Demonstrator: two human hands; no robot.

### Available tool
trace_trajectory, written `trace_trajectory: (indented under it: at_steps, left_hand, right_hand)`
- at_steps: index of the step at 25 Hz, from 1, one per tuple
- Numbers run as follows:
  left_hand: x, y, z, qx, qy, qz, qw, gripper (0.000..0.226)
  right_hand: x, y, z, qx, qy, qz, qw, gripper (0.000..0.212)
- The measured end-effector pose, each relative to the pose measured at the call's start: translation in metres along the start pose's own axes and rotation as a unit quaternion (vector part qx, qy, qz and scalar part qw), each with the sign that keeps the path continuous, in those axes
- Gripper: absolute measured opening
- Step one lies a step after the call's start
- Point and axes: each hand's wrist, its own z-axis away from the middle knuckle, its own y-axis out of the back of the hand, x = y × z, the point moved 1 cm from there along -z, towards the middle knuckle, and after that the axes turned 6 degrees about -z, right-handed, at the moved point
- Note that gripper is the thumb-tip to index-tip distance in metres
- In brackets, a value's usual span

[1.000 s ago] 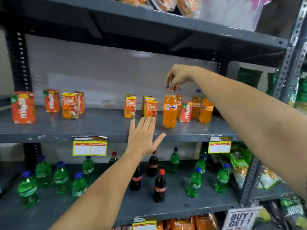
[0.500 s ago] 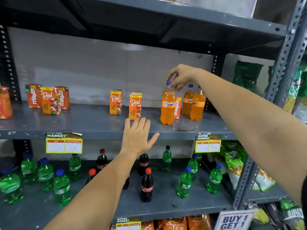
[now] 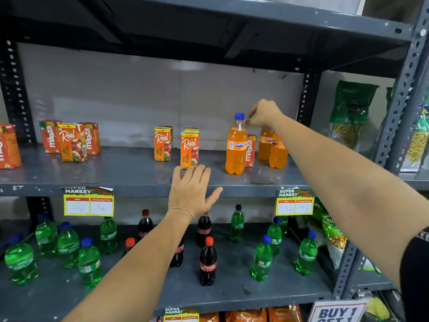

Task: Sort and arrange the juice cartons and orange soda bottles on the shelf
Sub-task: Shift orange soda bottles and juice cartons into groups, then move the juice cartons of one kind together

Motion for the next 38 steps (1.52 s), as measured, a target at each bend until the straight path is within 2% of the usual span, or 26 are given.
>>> trace_trajectory:
  at_steps: [3,9,19,25,34,38]
  left_hand:
    - [0.000,-0.004,0.000,0.022,-0.002,-0.001,1.000,0.058]
    - [-0.001,-0.003,0.000,0.026,-0.001,-0.006,1.000,0.058]
    - [-0.004,0.009,0.000,-0.085,0.000,0.013,0.996,0.064]
    - [-0.013,0.021,0.008,-0.149,-0.009,0.031,0.988,0.070]
    - [-0.103,0.042,0.029,-0.168,0.029,0.006,0.985,0.080]
    - [-0.167,0.046,0.044,-0.184,0.020,-0.019,0.982,0.084]
  right_hand:
    - [0.006,-0.017,0.000,-0.071,-0.039,0.005,0.997,0.032]
    - [0.005,-0.034,-0.005,-0.057,-0.045,-0.003,0.997,0.022]
    - [-0.001,-0.022,0.019,-0.028,-0.070,-0.034,0.997,0.023]
    - [-0.005,0.024,0.052,-0.039,-0.145,-0.034,0.988,0.044]
    - [-0.064,0.035,0.085,-0.132,-0.238,-0.037,0.962,0.048]
    - [-0.121,0.023,0.085,-0.161,-0.238,-0.040,0.957,0.038]
